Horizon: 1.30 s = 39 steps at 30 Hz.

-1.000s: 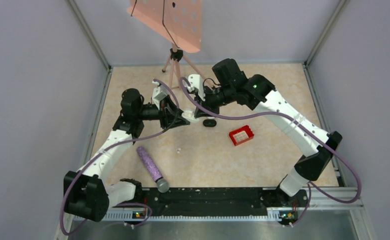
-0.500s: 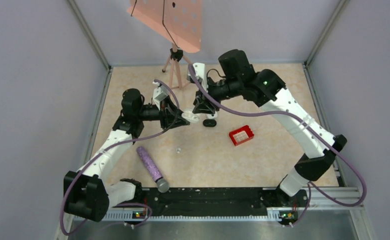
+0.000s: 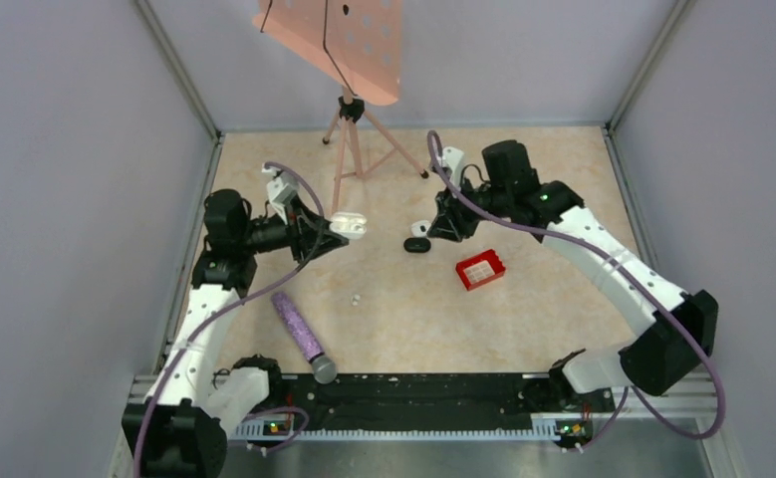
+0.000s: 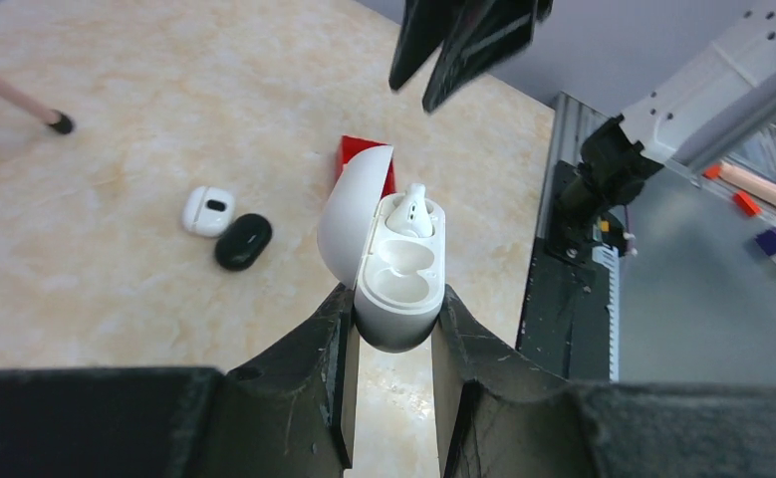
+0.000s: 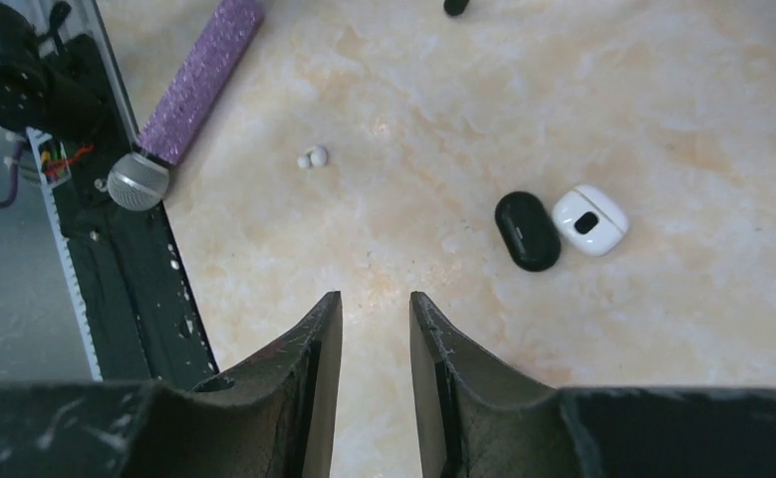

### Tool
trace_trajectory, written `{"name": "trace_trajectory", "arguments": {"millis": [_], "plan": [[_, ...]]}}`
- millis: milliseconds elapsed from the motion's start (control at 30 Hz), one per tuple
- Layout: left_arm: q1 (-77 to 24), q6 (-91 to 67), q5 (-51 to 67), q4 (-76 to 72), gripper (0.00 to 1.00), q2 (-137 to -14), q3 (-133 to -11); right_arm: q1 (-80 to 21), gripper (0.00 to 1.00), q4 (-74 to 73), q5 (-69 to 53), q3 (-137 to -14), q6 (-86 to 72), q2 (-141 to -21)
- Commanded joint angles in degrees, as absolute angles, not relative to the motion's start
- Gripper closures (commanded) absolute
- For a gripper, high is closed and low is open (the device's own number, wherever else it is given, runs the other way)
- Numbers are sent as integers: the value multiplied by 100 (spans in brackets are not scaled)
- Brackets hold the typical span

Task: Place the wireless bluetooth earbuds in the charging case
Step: Place the earbud in the charging case, then pick up the earbud from the center of the board.

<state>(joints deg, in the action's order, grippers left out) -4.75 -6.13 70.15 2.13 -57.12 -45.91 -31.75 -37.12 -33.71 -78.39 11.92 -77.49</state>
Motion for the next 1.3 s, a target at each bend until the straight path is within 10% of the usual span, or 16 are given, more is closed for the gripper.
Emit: {"name": "trace_trajectory", "arguments": {"millis": [0,567,1267], "plan": [[38,-1401,6464,166,100,-5028,-4330,-3312,70,-2807,-3638,-7277,1497,-8075],[1693,-3039,4523,125,100,-4416,-4874,-4348,76,-4029,-4352,-9454,4052,-11672],[2083,-2987,4176,475,100,-4636,-5440,-5125,74,-3889,-4376,-10625,4263,-13063]]}}
